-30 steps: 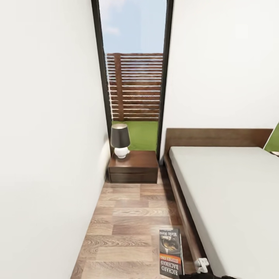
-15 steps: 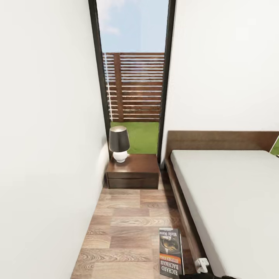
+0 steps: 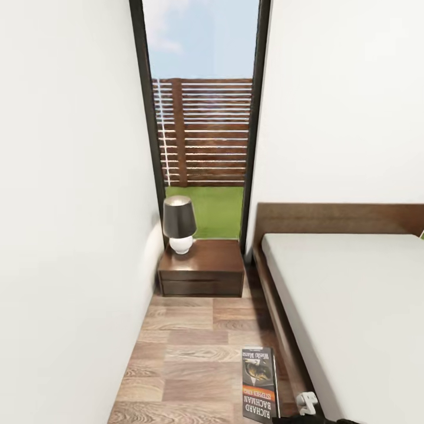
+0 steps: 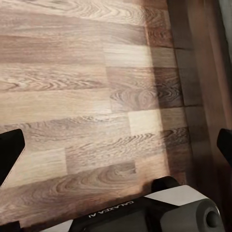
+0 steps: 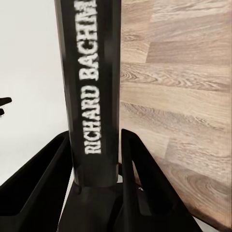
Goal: In the bedroom, move the book from the bed onto either nightstand, and place the two sandals side by side next to the bed.
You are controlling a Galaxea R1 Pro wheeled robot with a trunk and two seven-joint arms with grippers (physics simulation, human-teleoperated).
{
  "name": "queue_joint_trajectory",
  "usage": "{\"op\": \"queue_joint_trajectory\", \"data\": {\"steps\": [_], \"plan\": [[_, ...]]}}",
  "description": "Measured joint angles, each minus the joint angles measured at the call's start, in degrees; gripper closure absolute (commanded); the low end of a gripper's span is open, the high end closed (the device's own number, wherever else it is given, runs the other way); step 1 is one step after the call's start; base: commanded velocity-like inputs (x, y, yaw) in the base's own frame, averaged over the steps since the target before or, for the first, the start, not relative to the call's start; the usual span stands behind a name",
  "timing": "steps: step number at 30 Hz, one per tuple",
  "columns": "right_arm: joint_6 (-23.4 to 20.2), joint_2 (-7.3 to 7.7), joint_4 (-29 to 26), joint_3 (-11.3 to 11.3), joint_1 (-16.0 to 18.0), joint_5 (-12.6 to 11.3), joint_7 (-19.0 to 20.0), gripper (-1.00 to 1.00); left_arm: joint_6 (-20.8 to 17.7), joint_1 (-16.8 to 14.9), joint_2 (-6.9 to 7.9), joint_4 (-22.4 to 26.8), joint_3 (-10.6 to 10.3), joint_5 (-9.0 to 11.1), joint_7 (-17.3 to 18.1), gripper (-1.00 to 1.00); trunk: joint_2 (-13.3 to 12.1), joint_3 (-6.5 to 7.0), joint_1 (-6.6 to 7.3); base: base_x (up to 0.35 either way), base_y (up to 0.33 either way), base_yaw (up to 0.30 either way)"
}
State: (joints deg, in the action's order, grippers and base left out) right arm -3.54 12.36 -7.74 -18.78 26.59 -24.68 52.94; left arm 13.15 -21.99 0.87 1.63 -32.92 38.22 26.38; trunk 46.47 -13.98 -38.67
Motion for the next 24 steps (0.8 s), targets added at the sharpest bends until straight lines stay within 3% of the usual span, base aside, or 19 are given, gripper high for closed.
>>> {"op": "queue_joint_trajectory", "data": {"steps": [24], "plan": [[0.0,0.0,0.0,0.0,0.0,0.0,0.0,1.0,0.0,0.0,0.0,0.0,0.0,0.0,0.0,-1.0,0.0,-0.03,-0.01,0.301,0.0,-0.045]]}}
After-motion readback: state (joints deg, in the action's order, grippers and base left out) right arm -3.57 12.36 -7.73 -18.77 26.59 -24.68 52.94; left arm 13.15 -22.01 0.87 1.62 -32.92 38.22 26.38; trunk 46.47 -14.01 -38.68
